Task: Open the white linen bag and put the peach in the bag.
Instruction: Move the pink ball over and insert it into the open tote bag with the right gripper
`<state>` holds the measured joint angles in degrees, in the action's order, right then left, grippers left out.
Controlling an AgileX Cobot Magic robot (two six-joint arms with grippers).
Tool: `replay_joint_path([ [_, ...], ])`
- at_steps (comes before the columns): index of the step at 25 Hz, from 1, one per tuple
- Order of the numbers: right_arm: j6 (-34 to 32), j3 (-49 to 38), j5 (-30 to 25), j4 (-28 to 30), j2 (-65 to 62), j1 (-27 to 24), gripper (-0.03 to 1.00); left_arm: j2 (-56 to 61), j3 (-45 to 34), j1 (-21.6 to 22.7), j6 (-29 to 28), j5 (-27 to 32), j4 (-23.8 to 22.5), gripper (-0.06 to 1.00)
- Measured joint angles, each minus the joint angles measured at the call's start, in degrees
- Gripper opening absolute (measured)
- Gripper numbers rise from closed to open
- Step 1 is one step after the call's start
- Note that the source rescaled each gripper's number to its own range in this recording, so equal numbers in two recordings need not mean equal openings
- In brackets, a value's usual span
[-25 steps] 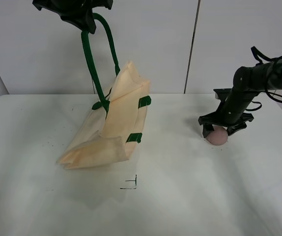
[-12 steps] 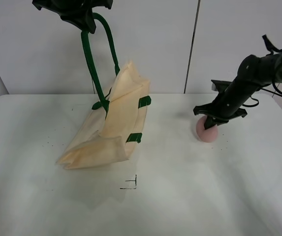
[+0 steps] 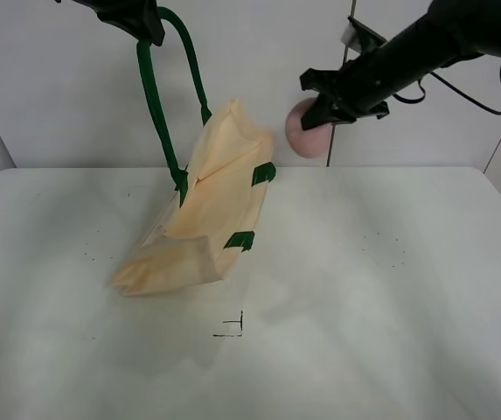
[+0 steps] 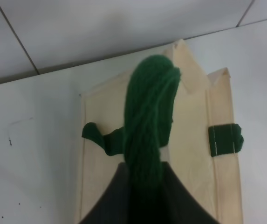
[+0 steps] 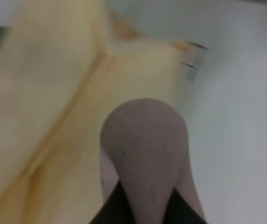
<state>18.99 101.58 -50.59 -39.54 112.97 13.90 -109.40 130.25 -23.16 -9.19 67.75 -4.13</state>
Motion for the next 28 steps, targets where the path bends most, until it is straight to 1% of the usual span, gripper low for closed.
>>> replay_joint_path([
  [2,0.1,0.4,2.1,-0.1,0.3,3.6,0.0,0.0,0.0,0.0,0.0,0.0,0.0,0.0],
  [6,0.2,0.4,5.7,-0.2,3.7,9.2,0.0,0.0,0.0,0.0,0.0,0.0,0.0,0.0],
  [11,0.2,0.4,10.0,-0.3,10.2,12.9,0.0,0.0,0.0,0.0,0.0,0.0,0.0,0.0],
  [12,0.2,0.4,10.8,-0.5,11.1,13.4,0.01,0.0,0.0,0.0,0.0,0.0,0.0,0.0],
  [13,0.2,0.4,11.6,-0.8,11.7,13.8,0.06,0.0,0.0,0.0,0.0,0.0,0.0,0.0],
  [14,0.2,0.4,12.4,-1.1,12.3,14.1,0.13,0.0,0.0,0.0,0.0,0.0,0.0,0.0],
  [15,0.2,0.4,12.9,-1.2,12.6,14.4,0.25,0.0,0.0,0.0,0.0,0.0,0.0,0.0],
  [16,0.2,0.4,13.2,-1.3,12.7,14.6,0.42,0.0,0.0,0.0,0.0,0.0,0.0,0.0],
  [17,0.2,0.4,13.5,-1.4,12.7,14.6,0.62,0.0,0.0,0.0,0.0,0.0,0.0,0.0],
  [18,0.2,0.4,13.6,-1.6,12.7,14.6,0.76,0.0,0.0,0.0,0.0,0.0,0.0,0.0],
  [19,0.2,0.4,13.9,-1.5,12.7,14.7,0.86,0.0,0.0,0.0,0.0,0.0,0.0,0.0],
  [20,0.2,0.4,14.1,-1.5,12.7,14.7,0.92,0.0,0.0,0.0,0.0,0.0,0.0,0.0],
  [21,0.2,0.4,14.0,-1.1,12.7,14.7,0.95,0.0,0.0,0.0,0.0,0.0,0.0,0.0],
  [23,-0.3,0.6,12.9,0.7,12.7,14.7,0.98,0.0,0.0,0.0,0.0,0.0,0.0,0.0],
  [25,-2.8,1.7,9.2,4.6,12.7,14.5,0.99,0.0,0.0,0.0,0.0,0.0,0.1,0.0],
  [28,-9.2,5.4,0.4,12.6,12.7,13.4,1.0,0.0,0.0,0.0,0.0,0.0,0.1,0.0],
])
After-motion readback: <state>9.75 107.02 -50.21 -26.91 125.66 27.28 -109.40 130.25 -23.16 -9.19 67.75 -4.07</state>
